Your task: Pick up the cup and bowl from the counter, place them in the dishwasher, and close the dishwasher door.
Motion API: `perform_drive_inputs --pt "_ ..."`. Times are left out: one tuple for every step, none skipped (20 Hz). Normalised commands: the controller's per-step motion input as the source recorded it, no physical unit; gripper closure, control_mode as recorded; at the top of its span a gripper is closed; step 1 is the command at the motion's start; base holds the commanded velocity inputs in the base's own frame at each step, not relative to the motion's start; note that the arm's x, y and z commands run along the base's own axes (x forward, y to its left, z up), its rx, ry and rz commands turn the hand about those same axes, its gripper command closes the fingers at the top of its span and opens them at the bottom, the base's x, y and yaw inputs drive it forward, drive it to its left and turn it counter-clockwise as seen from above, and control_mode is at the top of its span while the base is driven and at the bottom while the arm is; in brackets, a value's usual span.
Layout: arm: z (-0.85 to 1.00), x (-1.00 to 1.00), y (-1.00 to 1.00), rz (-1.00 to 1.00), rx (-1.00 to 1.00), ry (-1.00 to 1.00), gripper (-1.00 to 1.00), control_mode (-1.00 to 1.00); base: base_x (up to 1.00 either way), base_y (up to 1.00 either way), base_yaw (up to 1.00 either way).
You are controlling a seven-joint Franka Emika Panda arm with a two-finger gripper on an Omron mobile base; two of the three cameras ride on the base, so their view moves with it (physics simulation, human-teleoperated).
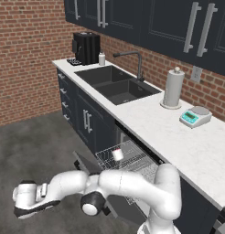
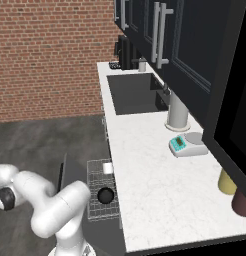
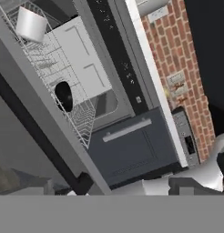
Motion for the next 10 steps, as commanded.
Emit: perform_drive_inputs --pt "-0.66 0.25 -0.21 0.0 -0.21 0.0 -1.0 -1.0 0.0 0.0 0.0" --pt "-0.66 0.24 -0.29 0.04 -0.17 0.0 -1.0 -1.0 0.0 0.0 0.0" --pt "-0.65 0.26 -0.31 0.07 -0.15 0.0 -1.0 -1.0 0.0 0.0 0.0" --pt "-0.68 0.29 -0.31 0.11 -0.13 0.0 -1.0 -1.0 0.0 0.0 0.0" --pt "-0.66 0.33 -0.3 0.12 -0.11 0.01 -1.0 -1.0 0.0 0.0 0.0" --pt "-0.66 0.34 -0.27 0.13 -0.1 0.03 -1.0 -1.0 0.0 0.0 0.0" --pt "-0.65 0.34 -0.26 0.15 -0.07 0.04 -1.0 -1.0 0.0 0.0 0.0" --pt "-0.63 0.41 -0.24 0.16 -0.05 0.05 -1.0 -1.0 0.0 0.0 0.0" --pt "-0.59 0.44 -0.19 0.15 -0.03 0.06 -1.0 -1.0 0.0 0.0 0.0" --pt "-0.56 0.49 -0.09 0.14 -0.03 0.06 -1.0 -1.0 0.0 0.0 0.0"
